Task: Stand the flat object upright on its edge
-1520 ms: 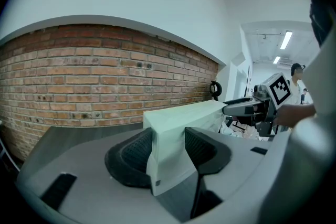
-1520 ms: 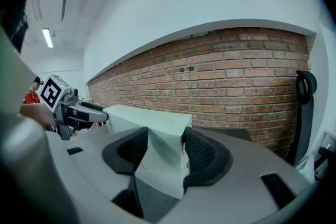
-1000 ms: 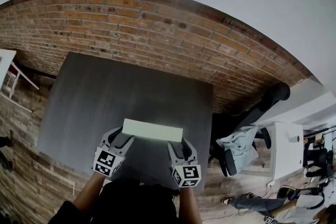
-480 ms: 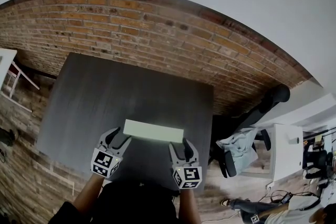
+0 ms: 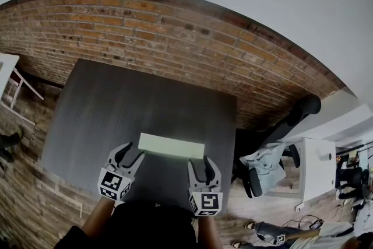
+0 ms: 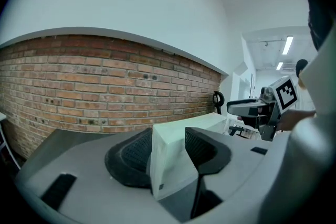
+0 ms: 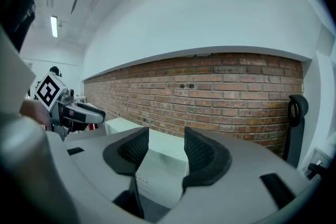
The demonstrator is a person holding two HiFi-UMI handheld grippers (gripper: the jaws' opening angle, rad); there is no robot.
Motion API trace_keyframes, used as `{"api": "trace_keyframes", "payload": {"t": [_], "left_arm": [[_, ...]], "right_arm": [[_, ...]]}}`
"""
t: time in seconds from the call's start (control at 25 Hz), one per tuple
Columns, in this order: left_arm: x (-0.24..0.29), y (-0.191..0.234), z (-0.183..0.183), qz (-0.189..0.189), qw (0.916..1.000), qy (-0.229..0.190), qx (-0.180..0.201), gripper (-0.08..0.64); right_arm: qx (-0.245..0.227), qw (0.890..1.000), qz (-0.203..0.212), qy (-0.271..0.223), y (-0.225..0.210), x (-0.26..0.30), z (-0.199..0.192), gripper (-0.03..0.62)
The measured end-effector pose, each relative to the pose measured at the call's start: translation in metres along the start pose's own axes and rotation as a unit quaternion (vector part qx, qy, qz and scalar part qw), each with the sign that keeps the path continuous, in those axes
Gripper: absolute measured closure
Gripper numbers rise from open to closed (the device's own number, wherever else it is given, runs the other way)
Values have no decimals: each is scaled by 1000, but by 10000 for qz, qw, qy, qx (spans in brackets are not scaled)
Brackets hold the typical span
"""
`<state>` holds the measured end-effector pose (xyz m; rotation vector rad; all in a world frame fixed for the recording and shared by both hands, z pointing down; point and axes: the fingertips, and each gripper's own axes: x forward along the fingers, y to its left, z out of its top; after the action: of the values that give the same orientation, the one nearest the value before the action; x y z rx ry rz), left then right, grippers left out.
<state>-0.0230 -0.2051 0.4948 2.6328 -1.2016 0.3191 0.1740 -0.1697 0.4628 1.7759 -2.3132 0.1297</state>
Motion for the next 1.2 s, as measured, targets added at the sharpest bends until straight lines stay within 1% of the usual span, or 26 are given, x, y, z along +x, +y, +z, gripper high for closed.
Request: {"api": "trace_keyframes", "payload": {"t": [0.12, 0.16, 0.32, 0.36, 0.4, 0.48, 0.64, 0.76, 0.92, 1.2], "left_arm": [[-11, -5, 15, -4, 9993, -379, 26, 356], [-14, -8, 19, -5, 9988, -480, 56, 380], [-24, -23, 22, 12, 9973, -723, 141, 453], [-26, -26, 21, 17, 9969, -772, 134, 482], [-27, -30, 20, 3, 9967, -804, 117, 494], [-27, -38, 14, -84, 9969, -780, 92, 505], [-27, -58, 0, -291, 9980, -553, 126, 509], [-26, -68, -10, -438, 9980, -449, 91, 509], [-26, -76, -16, -575, 9974, -404, 147, 509], [-25, -82, -20, -654, 9969, -436, 96, 509]], "right_arm": [[237, 9994, 108, -212, 15, -6, 10, 453], [258, 9993, 132, -253, 21, -8, 11, 485], [423, 9987, 180, -236, 38, -15, 6, 534], [490, 9984, 179, -236, 41, -17, 4, 540], [560, 9980, 173, -235, 43, -18, 2, 546], [718, 9971, 154, -216, 48, -21, -2, 554], [930, 9955, 106, -138, 58, -29, -11, 568], [992, 9949, 123, -99, 67, -31, -18, 568], [999, 9949, 137, -7, 75, -33, -27, 568], [920, 9957, 96, -1, 80, -35, -28, 569]]}}
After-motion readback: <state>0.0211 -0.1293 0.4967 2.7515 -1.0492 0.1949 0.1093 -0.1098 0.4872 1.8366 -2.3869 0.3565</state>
